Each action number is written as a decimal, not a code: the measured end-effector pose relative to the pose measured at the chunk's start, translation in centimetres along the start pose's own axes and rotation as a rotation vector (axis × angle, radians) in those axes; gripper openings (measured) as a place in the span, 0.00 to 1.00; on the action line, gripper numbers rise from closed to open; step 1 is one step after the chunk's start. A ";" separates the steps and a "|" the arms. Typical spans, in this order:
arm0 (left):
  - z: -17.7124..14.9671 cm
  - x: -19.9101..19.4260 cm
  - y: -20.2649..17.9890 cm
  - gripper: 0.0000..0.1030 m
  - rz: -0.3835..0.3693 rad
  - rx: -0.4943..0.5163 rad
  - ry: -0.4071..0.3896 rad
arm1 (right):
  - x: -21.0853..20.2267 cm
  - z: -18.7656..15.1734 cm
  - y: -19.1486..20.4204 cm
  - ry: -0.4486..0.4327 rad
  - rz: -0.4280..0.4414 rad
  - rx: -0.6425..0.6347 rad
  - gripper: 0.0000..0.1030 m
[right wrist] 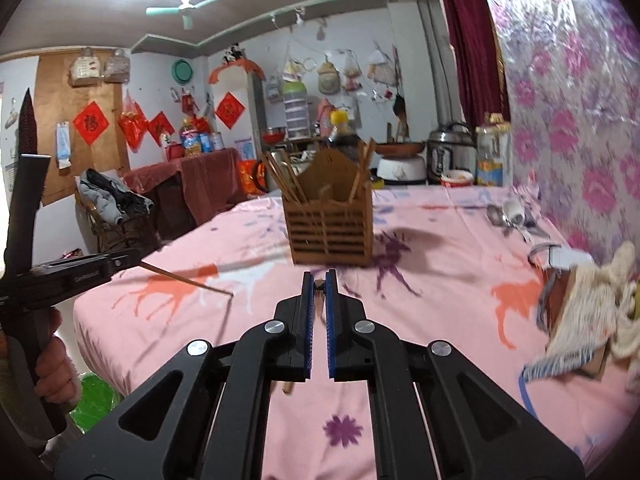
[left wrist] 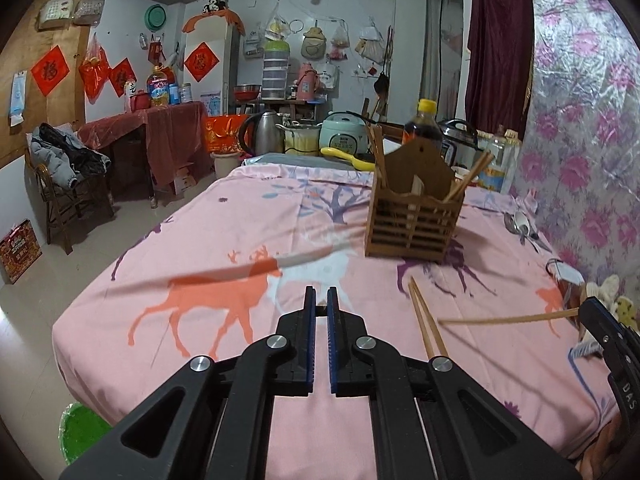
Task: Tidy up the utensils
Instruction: 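Lift the chopstick with the right tool and insert it into the holder, then open the right tool and move it back toward the loose chopsticks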
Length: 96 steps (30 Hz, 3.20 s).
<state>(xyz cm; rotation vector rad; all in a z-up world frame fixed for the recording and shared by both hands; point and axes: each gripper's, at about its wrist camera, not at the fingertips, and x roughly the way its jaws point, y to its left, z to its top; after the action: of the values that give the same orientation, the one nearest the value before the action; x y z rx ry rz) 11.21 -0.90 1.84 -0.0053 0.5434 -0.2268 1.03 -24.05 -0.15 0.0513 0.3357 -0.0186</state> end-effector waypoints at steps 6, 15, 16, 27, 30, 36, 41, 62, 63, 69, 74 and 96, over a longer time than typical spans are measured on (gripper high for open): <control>1.9 1.1 -0.3 0.06 -0.001 0.018 -0.009 | 1.1 1.4 -0.4 -0.006 0.020 0.010 0.06; 5.9 3.1 -1.5 0.06 -0.043 0.026 0.000 | 3.5 4.3 -1.8 0.000 0.051 0.049 0.06; 6.4 3.3 -1.6 0.06 -0.049 0.026 0.000 | 3.9 5.1 -2.0 -0.004 0.053 0.052 0.06; 14.8 5.2 -4.6 0.06 -0.143 0.068 -0.019 | 7.2 12.0 -1.4 -0.073 0.065 0.020 0.06; 17.9 5.2 -5.7 0.06 -0.162 0.074 -0.064 | 8.3 14.8 -1.5 -0.110 0.080 0.036 0.06; 23.8 5.9 -7.8 0.06 -0.192 0.060 -0.171 | 10.4 19.6 -1.4 -0.214 0.039 0.005 0.06; 25.9 10.6 -9.1 0.06 -0.213 0.022 -0.161 | 14.0 20.8 -2.0 -0.233 0.005 0.007 0.06; 17.7 11.0 -0.5 0.81 0.011 -0.095 -0.068 | 12.6 17.1 -2.8 -0.167 0.012 0.095 0.35; 17.6 10.4 -0.2 0.82 0.015 -0.100 -0.072 | 11.6 16.9 -2.5 -0.172 0.016 0.099 0.36; 14.9 5.1 1.3 0.87 0.051 -0.119 -0.100 | 6.3 15.5 -1.1 -0.210 0.015 0.100 0.45; 12.1 0.7 1.3 0.92 0.071 -0.104 -0.132 | 1.4 13.3 0.4 -0.235 0.021 0.096 0.54; -4.3 4.5 2.1 0.94 0.113 -0.131 0.162 | 0.9 -1.2 -2.7 0.044 -0.054 0.180 0.67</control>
<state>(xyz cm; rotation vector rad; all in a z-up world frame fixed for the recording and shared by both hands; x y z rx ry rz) 13.19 0.43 -4.24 -0.0841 0.7170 -0.0810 1.42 -26.73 -1.71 0.2217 0.3783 -0.1010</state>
